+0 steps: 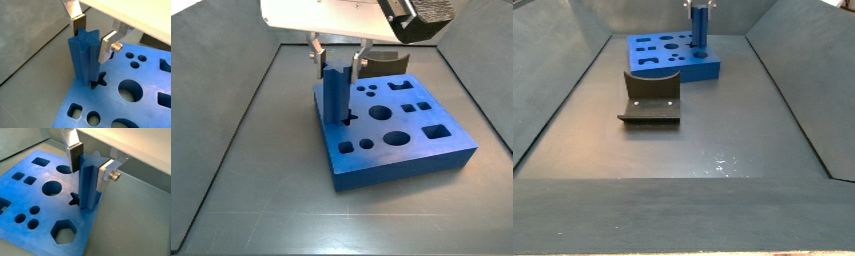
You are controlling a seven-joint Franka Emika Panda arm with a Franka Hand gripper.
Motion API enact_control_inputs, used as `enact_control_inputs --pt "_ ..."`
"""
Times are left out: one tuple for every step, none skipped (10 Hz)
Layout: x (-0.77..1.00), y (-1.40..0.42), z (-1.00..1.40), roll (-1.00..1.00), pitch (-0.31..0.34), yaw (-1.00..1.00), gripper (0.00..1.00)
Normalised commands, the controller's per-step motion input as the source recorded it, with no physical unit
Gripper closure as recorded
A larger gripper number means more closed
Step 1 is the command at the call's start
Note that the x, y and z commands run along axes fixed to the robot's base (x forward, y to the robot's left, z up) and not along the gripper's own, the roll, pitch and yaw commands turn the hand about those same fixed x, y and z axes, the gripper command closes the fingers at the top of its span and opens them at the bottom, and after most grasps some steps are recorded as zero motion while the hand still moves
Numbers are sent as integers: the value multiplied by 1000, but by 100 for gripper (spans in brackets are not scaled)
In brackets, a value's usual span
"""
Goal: Pick up the star object. Move up. Place the star object on the fixture. Regrasp the star object. Move to above the board. Insert the star object.
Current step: Insert the star object.
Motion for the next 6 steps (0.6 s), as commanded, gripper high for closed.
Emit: enact_control_inputs --pt "534 211 -74 -240 271 -114 100" --pt "643 89 -97 -77 357 -214 100" --pt "340 0 -40 0 200 -191 100" --pt "203 0 0 0 169 -103 100" --pt "0 -197 -71 374 80 -114 100" --pt "0 0 -29 0 0 0 100"
